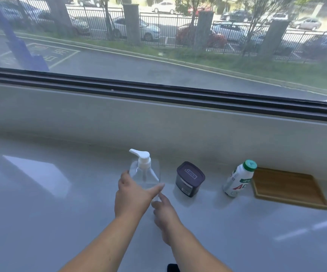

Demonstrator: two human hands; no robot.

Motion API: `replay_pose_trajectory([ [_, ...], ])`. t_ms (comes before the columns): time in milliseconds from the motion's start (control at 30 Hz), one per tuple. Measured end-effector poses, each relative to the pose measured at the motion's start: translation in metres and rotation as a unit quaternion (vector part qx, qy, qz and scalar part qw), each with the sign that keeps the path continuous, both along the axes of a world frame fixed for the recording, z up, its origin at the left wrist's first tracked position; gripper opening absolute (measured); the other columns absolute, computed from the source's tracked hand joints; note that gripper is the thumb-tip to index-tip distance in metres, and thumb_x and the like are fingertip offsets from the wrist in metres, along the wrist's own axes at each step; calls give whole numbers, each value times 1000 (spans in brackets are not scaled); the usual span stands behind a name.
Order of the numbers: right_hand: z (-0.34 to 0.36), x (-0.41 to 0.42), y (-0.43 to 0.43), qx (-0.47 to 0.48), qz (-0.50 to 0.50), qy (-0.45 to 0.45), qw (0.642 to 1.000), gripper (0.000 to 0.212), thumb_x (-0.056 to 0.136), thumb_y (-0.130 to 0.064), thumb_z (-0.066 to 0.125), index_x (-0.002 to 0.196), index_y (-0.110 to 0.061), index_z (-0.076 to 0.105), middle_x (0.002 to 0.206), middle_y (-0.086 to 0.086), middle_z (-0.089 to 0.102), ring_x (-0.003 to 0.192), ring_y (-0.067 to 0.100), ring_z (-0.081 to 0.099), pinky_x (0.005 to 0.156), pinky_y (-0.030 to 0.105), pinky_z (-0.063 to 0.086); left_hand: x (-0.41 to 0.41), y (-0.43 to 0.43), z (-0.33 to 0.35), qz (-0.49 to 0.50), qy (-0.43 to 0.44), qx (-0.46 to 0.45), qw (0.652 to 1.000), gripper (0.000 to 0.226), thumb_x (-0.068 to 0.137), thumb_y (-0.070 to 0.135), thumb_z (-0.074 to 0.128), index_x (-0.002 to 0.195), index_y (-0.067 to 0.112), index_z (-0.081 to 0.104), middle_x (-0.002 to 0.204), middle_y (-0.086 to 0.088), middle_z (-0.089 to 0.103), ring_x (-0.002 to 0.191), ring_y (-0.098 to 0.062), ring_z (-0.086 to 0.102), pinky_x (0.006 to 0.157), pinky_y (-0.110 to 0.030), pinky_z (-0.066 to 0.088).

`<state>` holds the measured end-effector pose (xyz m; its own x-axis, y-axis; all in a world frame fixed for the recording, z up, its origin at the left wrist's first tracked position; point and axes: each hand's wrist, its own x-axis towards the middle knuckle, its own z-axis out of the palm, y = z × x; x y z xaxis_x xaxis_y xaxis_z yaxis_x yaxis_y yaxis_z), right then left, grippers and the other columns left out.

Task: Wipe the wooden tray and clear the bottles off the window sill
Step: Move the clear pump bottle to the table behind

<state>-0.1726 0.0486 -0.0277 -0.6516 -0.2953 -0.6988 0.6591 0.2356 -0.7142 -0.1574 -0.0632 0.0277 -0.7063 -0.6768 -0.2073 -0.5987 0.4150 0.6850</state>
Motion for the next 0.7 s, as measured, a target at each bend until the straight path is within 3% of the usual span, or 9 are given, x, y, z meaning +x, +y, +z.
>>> replay_pose_trajectory([
  [233, 4, 17, 18, -8, 28, 18, 999, 63, 100, -22, 43, 159, -39, 28, 149, 0, 48, 123, 16, 54, 95, 33, 46, 12, 23, 10, 49, -21, -20, 998, 124, 53, 75, 83, 147, 15, 30, 143, -7, 49, 114, -37, 62, 82, -45, 55],
  [400, 14, 19, 16, -31, 62, 24, 997, 58, 100, -24, 45, 155, -40, 38, 151, -2, 49, 134, 19, 49, 114, 44, 41, 38, 14, 26, 72, 1, -49, 996, 115, 56, 75, 81, 143, 17, 32, 140, -4, 51, 109, -35, 63, 78, -42, 53],
  [567, 32, 42, -26, -63, 98, 22, 993, 48, 100, -23, 47, 143, -45, 47, 118, -13, 59, 111, 9, 60, 98, 36, 51, 80, -27, 46, 113, 31, -74, 990, 115, 56, 75, 82, 143, 18, 33, 140, -2, 51, 114, -30, 62, 77, -36, 45],
  [700, 49, 76, -79, -68, 141, 27, 987, 42, 101, -24, 48, 138, -42, 49, 122, -7, 59, 110, 14, 61, 100, 40, 52, 129, -75, 60, 162, 32, -82, 983, 118, 56, 78, 80, 145, 19, 31, 140, -1, 51, 114, -29, 62, 76, -33, 43],
])
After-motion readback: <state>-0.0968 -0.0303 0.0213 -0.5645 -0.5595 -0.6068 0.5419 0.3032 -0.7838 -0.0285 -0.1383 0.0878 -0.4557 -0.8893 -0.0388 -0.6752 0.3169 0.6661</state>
